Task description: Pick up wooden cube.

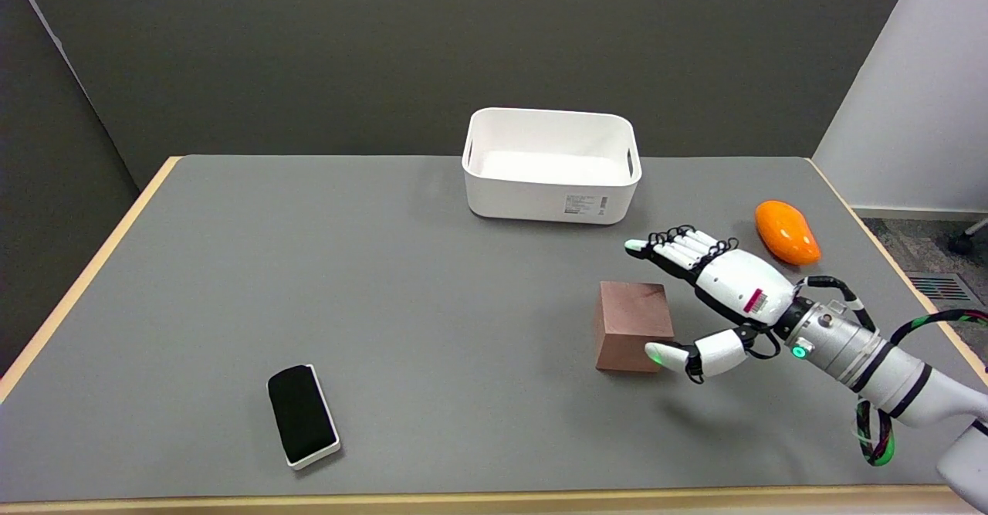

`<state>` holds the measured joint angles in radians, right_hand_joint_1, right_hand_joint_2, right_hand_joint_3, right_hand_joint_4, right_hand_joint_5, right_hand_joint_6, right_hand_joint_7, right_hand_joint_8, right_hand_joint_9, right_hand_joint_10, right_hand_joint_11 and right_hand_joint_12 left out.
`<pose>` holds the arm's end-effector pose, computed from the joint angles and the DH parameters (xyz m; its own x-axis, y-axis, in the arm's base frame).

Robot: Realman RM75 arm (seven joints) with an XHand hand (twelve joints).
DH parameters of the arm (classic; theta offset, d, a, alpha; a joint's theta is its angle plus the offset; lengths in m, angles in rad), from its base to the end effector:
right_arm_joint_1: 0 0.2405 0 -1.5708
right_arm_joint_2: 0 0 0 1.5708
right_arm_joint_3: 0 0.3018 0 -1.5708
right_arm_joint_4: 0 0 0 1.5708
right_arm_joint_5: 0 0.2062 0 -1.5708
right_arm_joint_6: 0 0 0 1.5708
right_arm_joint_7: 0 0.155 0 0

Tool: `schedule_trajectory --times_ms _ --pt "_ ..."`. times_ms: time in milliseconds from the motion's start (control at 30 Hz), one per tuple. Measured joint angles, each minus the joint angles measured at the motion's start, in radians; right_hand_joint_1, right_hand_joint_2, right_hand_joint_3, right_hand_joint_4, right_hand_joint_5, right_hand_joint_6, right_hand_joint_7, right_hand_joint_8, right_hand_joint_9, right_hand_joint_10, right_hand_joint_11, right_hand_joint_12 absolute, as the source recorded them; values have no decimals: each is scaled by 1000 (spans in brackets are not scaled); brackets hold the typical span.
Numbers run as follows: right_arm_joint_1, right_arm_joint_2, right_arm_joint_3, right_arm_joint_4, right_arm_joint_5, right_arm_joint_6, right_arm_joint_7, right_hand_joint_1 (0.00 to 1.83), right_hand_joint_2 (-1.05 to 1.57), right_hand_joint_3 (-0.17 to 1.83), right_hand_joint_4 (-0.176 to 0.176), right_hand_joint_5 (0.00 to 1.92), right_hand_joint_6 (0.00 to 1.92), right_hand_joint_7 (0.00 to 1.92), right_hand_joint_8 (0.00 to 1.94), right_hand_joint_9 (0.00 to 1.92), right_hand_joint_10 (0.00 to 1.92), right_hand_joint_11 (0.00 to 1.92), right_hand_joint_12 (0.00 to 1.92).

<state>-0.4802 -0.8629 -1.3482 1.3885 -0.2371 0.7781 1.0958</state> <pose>-0.2958 -0.2158 0.4429 0.9822 -0.0731 0.1730 -0.1875 -0.3284 0.9257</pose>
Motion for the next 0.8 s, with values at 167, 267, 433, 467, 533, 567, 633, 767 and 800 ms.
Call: schedule_trajectory --times_ms 167,267,433,467,533,567,633,767,800 --pt "6 -1 -21 -3 7 -6 1 342 546 793 -27 88 303 194 324 90 720 0 1209" --pt "17 -1 -38 -11 10 -12 1 344 549 792 -27 88 306 198 326 94 722 8 1208" --pt "51 1 -73 -33 13 -20 2 354 553 796 -27 92 308 209 329 107 730 16 1214" --pt "58 1 -80 -38 14 -21 2 356 553 796 -26 93 308 210 329 108 731 17 1214" --pt "75 2 -96 -48 16 -22 2 365 555 798 -26 96 310 216 332 115 735 24 1220" --pt "85 2 -104 -54 16 -24 2 367 555 799 -26 96 310 218 332 117 737 26 1222" --pt "98 3 -117 -62 17 -25 2 369 555 801 -26 97 310 222 334 121 741 28 1224" --pt "121 4 -140 -78 18 -29 3 388 561 800 -27 104 313 252 348 139 760 37 1234" --pt "126 4 -144 -82 18 -29 3 394 562 801 -27 106 314 258 352 145 766 43 1240"
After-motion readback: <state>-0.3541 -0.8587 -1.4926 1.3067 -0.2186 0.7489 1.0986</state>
